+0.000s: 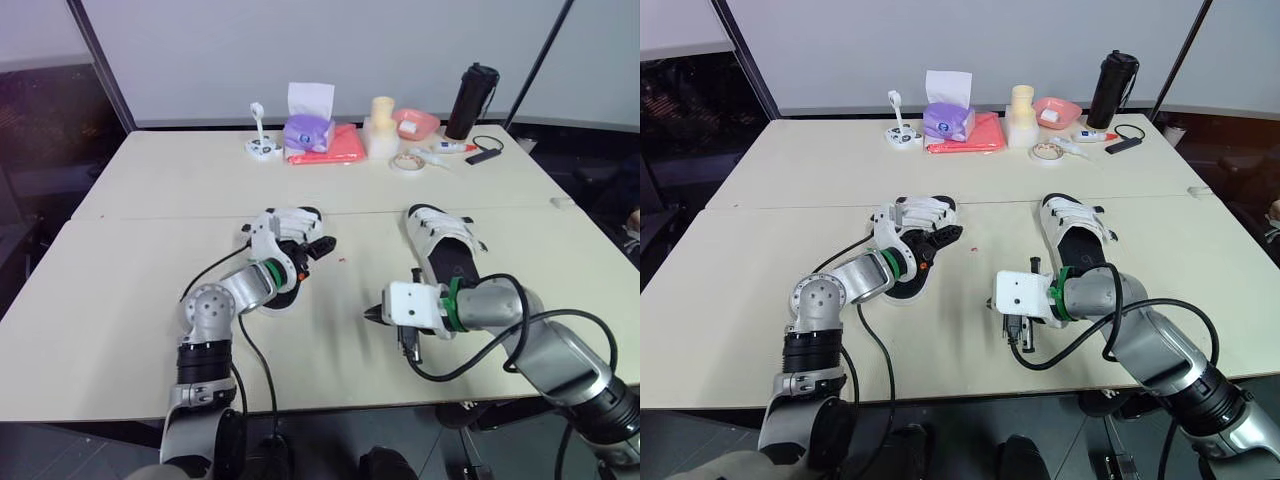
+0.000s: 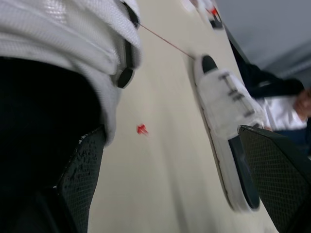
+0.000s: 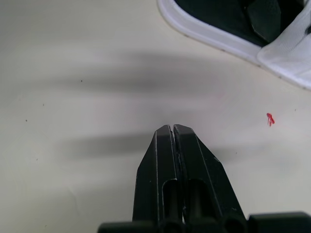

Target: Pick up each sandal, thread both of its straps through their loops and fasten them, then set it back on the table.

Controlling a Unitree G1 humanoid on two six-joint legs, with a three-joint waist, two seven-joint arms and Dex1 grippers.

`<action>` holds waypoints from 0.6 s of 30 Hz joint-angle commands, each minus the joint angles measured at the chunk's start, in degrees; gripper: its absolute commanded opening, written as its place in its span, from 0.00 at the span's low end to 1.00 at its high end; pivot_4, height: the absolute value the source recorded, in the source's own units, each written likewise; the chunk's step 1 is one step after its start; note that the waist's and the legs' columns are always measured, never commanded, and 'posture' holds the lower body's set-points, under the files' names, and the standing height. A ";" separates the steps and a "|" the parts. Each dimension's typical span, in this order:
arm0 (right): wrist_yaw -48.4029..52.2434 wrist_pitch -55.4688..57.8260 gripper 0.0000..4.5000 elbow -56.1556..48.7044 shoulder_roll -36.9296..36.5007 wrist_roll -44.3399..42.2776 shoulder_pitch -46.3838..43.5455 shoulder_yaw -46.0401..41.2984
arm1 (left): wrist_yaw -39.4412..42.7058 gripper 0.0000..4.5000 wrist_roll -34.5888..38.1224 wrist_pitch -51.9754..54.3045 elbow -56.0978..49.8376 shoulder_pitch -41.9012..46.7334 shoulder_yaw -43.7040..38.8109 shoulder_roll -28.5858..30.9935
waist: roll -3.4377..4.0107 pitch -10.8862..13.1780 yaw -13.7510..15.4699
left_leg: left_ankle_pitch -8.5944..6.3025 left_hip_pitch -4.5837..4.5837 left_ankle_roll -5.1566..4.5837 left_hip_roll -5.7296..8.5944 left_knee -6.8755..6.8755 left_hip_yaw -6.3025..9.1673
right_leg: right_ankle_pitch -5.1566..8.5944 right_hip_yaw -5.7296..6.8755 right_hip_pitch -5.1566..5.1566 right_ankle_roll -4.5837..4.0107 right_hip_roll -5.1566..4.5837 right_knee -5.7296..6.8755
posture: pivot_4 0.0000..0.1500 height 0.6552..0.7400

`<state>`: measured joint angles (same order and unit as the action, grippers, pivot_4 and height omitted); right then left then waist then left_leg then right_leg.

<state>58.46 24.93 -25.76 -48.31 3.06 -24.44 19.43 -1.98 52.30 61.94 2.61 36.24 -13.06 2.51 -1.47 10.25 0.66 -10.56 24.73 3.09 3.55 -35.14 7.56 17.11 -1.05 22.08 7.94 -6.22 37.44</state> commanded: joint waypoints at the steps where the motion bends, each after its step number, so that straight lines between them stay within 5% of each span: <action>1: 0.19 -1.27 0.00 -0.14 0.33 0.19 -1.18 -0.81 | 8.30 0.99 0.40 1.41 -5.38 -0.65 3.70 4.33 | 0.00 0.00 -0.09 | 0.00 0.00 0.00 0.00 0.01 0.00 | 0.00 0.00 0.01 0.00 0.00 0.00 | 1.00 0.93; 10: 0.12 -2.37 0.00 1.17 0.78 0.65 -1.73 -1.03 | 41.36 0.99 -15.24 -17.28 -5.33 -2.78 19.15 24.37 | 0.07 0.02 -0.33 | 0.00 0.00 0.01 -0.05 0.12 -0.09 | -0.01 -0.07 0.12 -0.08 0.02 -0.01 | 1.00 0.93; 14: 0.16 -2.56 0.00 1.68 1.13 0.84 -2.13 -1.00 | 51.86 0.99 -22.86 -29.80 2.13 0.56 20.88 29.29 | 0.09 0.04 -0.13 | 0.00 0.00 0.01 -0.06 0.12 -0.09 | -0.02 -0.08 0.13 -0.09 0.01 -0.03 | 1.00 0.93; 18: 0.18 -3.10 0.00 2.55 1.15 1.13 -2.62 -1.13 | 59.63 0.99 -21.87 -30.24 5.10 3.12 18.99 32.16 | 0.11 0.05 -0.25 | -0.01 0.00 0.00 -0.07 0.14 -0.09 | -0.02 -0.08 0.14 -0.09 0.00 -0.04 | 1.00 0.93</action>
<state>58.65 22.78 -23.00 -47.22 3.87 -25.98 19.43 54.39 29.92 32.69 8.46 38.24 7.60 33.77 -1.36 10.30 0.41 -10.57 24.74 3.09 3.47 -34.98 7.47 17.09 -1.13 22.22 7.85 -6.21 37.39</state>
